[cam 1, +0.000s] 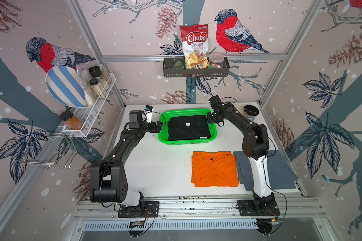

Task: Put the folded t-shirts into the basket
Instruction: Move the bin to the center of the board.

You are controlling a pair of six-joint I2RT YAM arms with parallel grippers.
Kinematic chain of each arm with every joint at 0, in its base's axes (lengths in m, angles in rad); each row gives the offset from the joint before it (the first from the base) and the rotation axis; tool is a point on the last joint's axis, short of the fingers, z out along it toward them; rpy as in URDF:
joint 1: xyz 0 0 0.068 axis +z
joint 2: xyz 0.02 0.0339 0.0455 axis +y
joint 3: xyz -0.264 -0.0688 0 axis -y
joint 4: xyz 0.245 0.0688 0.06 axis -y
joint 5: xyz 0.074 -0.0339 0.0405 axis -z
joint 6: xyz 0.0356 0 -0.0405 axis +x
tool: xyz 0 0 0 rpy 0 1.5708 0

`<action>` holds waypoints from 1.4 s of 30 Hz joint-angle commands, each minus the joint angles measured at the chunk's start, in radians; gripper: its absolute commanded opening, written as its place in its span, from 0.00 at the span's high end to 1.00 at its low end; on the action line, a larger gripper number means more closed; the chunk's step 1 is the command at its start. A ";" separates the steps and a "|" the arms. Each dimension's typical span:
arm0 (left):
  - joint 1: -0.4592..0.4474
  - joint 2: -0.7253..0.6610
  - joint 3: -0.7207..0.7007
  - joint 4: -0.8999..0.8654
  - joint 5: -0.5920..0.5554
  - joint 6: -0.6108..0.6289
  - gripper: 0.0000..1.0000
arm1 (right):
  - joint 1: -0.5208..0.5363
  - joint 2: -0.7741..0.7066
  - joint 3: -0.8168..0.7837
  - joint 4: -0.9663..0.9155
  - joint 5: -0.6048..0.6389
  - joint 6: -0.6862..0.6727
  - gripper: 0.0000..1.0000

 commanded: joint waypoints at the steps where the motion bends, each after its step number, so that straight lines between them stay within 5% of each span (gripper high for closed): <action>1: 0.004 -0.013 -0.001 0.024 0.051 0.034 0.11 | 0.000 0.006 0.001 -0.031 -0.007 -0.092 0.86; 7: -0.027 -0.036 0.002 -0.064 0.228 0.170 0.14 | 0.000 0.032 0.048 0.005 -0.067 -0.186 0.80; 13: -0.147 -0.045 0.062 -0.317 0.280 0.424 0.15 | -0.006 -0.025 0.081 -0.012 -0.068 -0.125 0.48; 19: -0.290 -0.002 0.120 -0.508 0.259 0.603 0.15 | 0.002 -0.355 -0.223 0.117 -0.057 -0.069 0.31; 22: -0.387 0.037 0.170 -0.576 0.190 0.693 0.14 | 0.002 -0.542 -0.418 0.191 -0.021 -0.127 0.01; 30: -0.545 0.117 0.209 -0.565 0.135 0.713 0.13 | 0.028 -0.950 -0.876 0.428 0.031 -0.519 0.00; 34: -0.565 0.108 0.164 -0.489 0.152 0.667 0.11 | 0.012 -1.044 -0.998 0.302 -0.159 -0.875 0.00; 37: -0.566 0.096 0.100 -0.399 0.137 0.615 0.05 | -0.035 -1.045 -1.011 0.126 -0.327 -1.043 0.00; 42: -0.579 0.083 -0.013 -0.210 0.076 0.510 0.04 | -0.043 -0.923 -0.981 -0.025 -0.369 -1.151 0.00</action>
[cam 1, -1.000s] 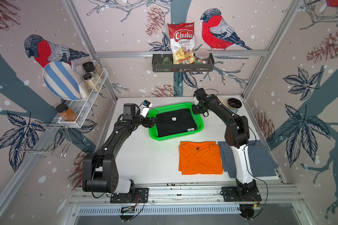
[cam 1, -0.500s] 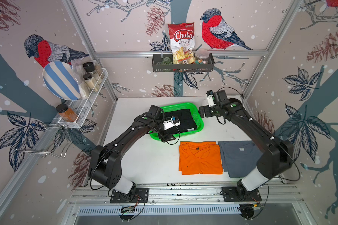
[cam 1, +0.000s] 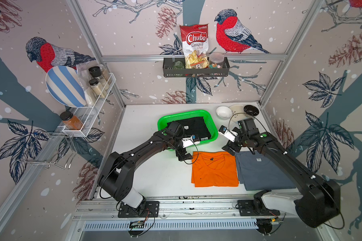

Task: Put the folded t-shirts into the basket
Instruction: Move the bin to the center of the board.

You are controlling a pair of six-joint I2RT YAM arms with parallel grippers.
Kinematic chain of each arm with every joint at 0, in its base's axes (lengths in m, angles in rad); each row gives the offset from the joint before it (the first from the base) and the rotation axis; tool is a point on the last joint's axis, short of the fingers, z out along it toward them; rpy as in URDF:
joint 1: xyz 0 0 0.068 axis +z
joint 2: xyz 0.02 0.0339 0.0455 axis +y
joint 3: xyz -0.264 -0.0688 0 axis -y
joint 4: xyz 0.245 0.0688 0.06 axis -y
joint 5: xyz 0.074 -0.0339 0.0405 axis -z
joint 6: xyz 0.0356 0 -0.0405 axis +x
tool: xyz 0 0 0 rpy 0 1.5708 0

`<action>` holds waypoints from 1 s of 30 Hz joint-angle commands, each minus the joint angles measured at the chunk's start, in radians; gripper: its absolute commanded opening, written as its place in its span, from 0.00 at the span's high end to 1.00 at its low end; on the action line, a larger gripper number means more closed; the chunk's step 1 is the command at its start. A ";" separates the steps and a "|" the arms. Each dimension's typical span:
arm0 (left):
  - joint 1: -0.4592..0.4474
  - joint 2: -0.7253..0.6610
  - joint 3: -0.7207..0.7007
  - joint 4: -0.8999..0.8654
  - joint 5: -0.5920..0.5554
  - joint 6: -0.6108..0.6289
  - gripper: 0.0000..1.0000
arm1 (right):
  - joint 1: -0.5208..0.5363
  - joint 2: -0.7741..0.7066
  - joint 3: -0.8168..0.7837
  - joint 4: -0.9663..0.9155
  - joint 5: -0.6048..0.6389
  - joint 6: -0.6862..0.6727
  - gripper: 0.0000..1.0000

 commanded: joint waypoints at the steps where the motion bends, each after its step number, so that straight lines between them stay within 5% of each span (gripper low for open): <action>1: -0.017 -0.003 -0.036 0.109 -0.045 -0.062 0.04 | -0.012 0.087 0.026 -0.166 -0.082 -0.150 0.00; 13: -0.070 0.007 -0.041 0.055 -0.035 0.001 0.05 | -0.192 0.311 0.122 -0.260 -0.160 -0.304 0.01; 22: -0.033 0.081 0.008 0.094 -0.311 0.043 0.05 | -0.200 0.361 0.061 -0.177 -0.101 -0.400 0.01; 30: 0.031 0.222 0.104 0.122 -0.320 -0.009 0.07 | -0.186 0.412 0.042 -0.069 -0.064 -0.466 0.04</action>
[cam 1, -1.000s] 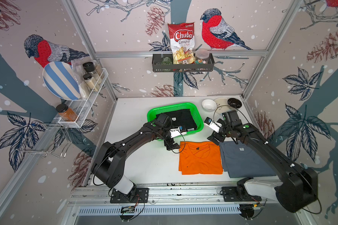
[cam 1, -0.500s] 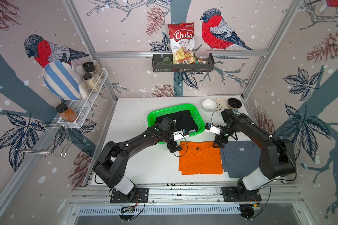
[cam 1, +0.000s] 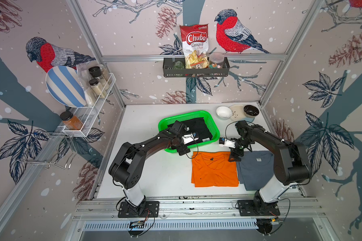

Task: Put the folded t-shirts into the basket
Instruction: Move the bin to the center of the board, then pick up the T-shirt from the center of the board.

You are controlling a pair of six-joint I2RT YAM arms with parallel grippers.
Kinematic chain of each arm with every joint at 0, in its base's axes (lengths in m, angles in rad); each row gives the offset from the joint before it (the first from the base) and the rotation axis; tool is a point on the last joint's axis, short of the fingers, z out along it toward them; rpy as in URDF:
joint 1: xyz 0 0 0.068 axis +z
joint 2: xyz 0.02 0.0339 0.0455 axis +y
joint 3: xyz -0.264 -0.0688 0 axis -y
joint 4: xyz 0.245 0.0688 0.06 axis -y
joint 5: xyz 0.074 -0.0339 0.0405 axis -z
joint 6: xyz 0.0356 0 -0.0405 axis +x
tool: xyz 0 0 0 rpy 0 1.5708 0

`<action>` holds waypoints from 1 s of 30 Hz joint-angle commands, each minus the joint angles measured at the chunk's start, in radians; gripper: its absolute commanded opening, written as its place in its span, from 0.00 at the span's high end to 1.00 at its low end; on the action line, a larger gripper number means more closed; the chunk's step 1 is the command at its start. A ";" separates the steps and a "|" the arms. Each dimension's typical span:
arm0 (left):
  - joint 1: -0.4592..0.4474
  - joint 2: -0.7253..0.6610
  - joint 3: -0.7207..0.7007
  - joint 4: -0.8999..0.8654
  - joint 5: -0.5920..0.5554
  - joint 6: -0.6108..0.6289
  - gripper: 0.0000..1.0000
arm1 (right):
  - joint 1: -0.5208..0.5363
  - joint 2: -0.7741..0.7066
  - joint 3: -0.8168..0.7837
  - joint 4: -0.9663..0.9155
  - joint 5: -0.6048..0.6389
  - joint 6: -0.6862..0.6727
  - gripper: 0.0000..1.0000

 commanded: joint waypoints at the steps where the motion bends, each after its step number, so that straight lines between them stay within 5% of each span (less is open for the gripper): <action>1: 0.008 0.033 0.026 0.026 -0.025 -0.015 0.07 | 0.002 0.020 -0.003 0.064 0.017 -0.058 0.04; 9: 0.014 0.073 0.124 -0.022 -0.036 -0.026 0.07 | 0.007 0.112 0.065 0.025 0.014 -0.096 0.06; 16: 0.046 -0.081 0.141 -0.221 0.129 0.038 0.06 | 0.014 0.205 0.108 -0.016 -0.016 -0.095 0.09; 23: 0.048 -0.233 0.072 -0.303 0.291 0.043 0.06 | 0.024 0.261 0.157 -0.063 -0.019 -0.102 0.26; 30: 0.035 -0.186 -0.008 -0.198 0.355 0.006 0.08 | 0.044 0.254 0.151 -0.066 -0.022 -0.094 0.40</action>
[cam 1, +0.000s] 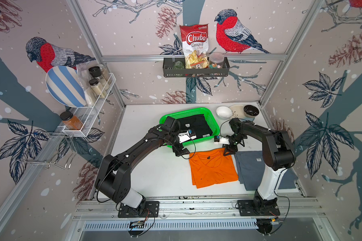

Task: Put the folded t-shirts into the basket
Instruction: Pick up the T-shirt from the center of the board.

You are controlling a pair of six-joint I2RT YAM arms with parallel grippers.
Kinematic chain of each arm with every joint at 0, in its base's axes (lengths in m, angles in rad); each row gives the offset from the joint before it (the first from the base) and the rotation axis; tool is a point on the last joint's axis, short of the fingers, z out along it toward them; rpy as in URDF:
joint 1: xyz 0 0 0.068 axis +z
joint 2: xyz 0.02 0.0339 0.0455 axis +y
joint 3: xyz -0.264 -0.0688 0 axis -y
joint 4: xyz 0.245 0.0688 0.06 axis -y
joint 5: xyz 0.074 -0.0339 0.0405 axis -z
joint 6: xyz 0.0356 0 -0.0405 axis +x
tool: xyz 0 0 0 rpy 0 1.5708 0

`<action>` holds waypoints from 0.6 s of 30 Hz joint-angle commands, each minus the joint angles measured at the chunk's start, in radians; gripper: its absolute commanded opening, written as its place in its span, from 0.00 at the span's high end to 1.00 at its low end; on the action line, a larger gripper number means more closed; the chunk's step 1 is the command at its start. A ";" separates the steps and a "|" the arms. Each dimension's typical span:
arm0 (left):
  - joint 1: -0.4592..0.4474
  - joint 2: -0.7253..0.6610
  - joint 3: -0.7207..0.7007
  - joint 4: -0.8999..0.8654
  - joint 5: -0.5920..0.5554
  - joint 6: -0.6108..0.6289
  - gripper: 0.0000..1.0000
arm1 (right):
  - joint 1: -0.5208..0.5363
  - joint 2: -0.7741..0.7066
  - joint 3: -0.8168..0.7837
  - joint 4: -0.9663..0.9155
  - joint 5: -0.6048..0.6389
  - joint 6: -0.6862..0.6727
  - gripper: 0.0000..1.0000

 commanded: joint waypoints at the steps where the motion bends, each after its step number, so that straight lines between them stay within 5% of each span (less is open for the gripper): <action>1: -0.011 0.024 -0.014 0.059 0.051 -0.023 0.09 | 0.012 0.007 -0.020 -0.053 0.042 0.014 0.40; 18: -0.075 0.163 -0.014 0.154 -0.039 0.020 0.10 | 0.074 -0.268 -0.168 0.056 0.018 0.064 0.64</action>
